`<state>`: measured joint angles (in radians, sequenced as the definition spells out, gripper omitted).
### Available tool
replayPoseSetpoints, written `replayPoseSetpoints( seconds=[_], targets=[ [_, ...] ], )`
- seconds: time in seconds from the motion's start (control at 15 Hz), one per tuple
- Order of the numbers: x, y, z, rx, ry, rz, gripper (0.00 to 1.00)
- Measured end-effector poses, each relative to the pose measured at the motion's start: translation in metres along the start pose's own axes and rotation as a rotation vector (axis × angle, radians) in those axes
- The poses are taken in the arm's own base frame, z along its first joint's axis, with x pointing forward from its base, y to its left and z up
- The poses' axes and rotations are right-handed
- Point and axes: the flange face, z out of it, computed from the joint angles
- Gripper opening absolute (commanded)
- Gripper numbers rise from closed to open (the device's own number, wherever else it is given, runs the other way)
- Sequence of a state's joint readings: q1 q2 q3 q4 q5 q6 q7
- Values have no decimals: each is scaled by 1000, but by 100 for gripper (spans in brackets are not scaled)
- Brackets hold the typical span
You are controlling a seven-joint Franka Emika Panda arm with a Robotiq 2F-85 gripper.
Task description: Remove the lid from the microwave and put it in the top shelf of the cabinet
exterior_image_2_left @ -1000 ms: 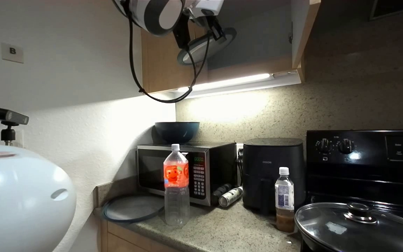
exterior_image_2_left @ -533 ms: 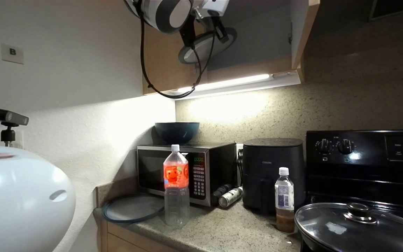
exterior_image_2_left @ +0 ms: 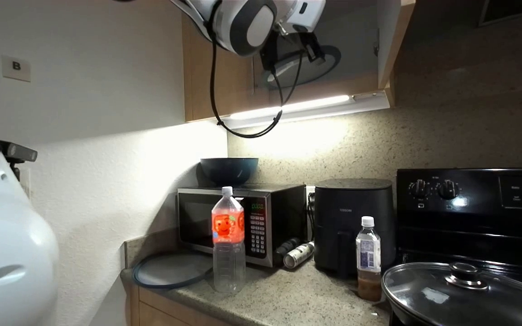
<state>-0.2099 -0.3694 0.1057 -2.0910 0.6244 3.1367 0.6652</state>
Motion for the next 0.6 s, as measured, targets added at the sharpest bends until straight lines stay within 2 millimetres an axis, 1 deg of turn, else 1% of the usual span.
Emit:
replayPoseSetpoints(
  seconds=[0.13, 0.33, 0.47, 0.6],
  targets=[
    [8, -4, 16, -17, 38, 19, 7],
    [12, -25, 32, -10, 76, 36, 8],
    [9, -45, 38, 2, 70, 44, 8],
    [7, -53, 40, 12, 65, 47, 8]
  ],
)
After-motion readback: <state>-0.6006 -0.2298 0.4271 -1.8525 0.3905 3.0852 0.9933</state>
